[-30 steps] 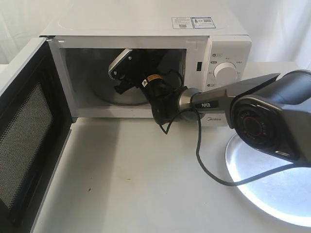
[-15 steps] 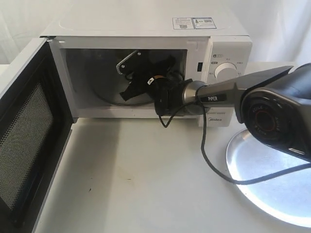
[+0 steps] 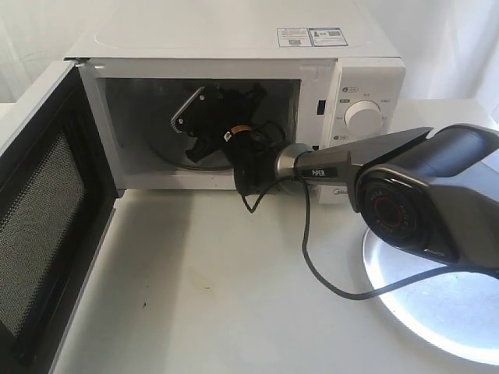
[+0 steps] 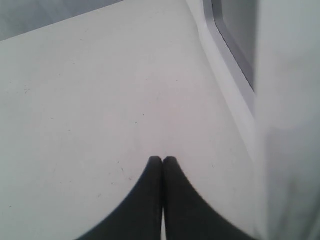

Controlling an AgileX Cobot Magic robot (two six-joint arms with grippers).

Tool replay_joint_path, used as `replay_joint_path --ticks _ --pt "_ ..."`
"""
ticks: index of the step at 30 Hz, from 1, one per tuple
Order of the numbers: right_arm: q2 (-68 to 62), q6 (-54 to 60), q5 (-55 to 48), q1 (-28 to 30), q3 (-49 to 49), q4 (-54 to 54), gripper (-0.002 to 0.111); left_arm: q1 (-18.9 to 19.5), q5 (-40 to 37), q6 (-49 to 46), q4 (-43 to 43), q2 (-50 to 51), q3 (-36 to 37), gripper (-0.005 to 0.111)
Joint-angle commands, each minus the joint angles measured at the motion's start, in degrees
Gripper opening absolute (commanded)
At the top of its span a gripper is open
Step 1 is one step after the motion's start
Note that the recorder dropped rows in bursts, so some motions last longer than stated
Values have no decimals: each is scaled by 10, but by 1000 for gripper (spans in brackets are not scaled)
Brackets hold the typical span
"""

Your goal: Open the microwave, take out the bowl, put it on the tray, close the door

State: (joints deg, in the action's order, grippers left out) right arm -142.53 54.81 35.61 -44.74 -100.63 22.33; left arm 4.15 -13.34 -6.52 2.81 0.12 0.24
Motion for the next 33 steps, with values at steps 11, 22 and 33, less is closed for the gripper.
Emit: replay_joint_path --ticks 11,22,33 --pt "-14 32 -88 2 -25 45 38 -2 0 3 -3 -1 -2 0" --pt "-14 121 -109 -2 -29 105 20 -2 0 3 -3 -1 -2 0" --pt "-6 196 -84 -34 -21 104 0 -2 0 3 -3 -1 -2 0"
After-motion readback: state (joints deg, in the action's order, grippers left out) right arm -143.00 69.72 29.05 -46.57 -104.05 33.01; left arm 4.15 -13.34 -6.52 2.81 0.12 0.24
